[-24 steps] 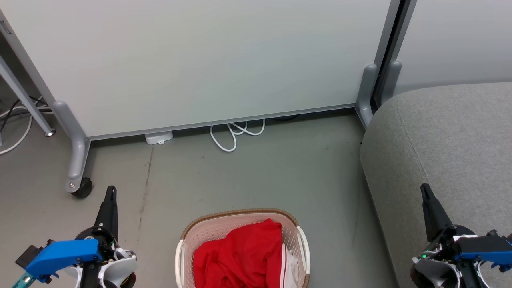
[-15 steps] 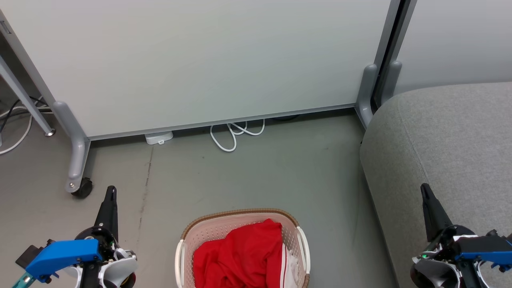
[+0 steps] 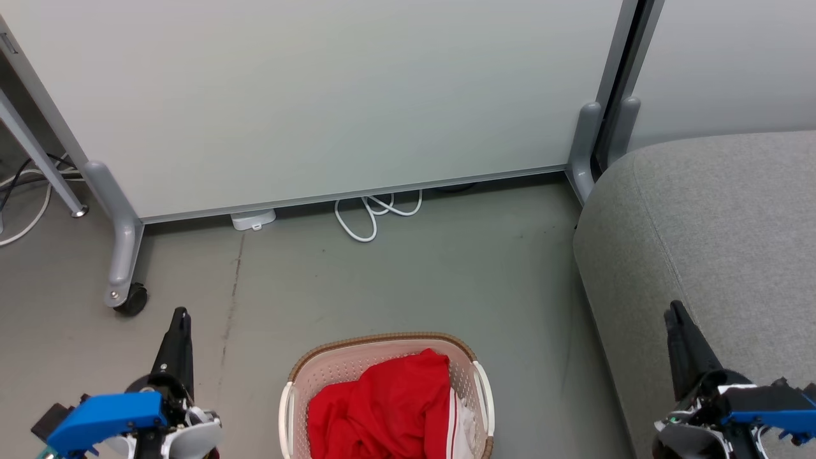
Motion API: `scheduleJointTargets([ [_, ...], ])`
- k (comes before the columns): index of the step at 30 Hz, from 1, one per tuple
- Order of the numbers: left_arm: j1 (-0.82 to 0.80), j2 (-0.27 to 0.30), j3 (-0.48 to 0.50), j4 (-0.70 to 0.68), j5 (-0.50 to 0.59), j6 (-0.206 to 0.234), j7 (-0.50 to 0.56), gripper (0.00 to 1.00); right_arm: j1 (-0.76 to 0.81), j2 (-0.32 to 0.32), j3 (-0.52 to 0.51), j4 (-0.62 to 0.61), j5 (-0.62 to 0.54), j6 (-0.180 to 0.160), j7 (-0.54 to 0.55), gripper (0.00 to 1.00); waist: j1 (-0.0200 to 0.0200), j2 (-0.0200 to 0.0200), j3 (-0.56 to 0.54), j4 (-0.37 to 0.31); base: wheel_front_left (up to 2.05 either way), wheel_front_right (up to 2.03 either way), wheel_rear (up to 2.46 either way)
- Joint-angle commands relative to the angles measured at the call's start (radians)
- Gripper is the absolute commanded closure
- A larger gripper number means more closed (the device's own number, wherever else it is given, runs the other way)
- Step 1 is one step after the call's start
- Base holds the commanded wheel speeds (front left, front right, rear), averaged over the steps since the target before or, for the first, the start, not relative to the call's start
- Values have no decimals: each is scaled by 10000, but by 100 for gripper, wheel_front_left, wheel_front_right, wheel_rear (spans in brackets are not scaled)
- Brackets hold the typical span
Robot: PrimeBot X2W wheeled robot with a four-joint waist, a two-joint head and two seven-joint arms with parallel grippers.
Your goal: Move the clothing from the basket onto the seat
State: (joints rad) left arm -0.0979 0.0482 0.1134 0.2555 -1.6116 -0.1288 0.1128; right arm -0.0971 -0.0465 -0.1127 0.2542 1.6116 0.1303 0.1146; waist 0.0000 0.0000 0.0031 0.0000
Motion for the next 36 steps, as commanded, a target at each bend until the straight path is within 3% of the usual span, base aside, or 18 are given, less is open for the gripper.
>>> scheduleJointTargets([
  [1, 105, -19, -6, 91, 2, 2, -10, 0, 86, 19, 11, 112, -5, -2, -8, 0, 0, 0, 1, 0, 0, 0, 0],
  [8, 113, -38, -151, 106, 288, 0, -323, 0, 111, 27, 53, 133, -332, -10, -324, 0, 0, 0, 16, 1, 0, 0, 0],
  [15, -15, -30, -204, -30, 1470, 1, -614, 0, 49, 20, 127, -66, -1341, -8, -617, 0, 0, 0, 41, -5, 0, 0, 0],
  [36, -306, 0, -1366, -436, 6313, 649, -1493, 0, -52, -4, 596, -506, -5763, -3, -1499, 0, 0, 0, 144, 22, 0, 0, 0],
])
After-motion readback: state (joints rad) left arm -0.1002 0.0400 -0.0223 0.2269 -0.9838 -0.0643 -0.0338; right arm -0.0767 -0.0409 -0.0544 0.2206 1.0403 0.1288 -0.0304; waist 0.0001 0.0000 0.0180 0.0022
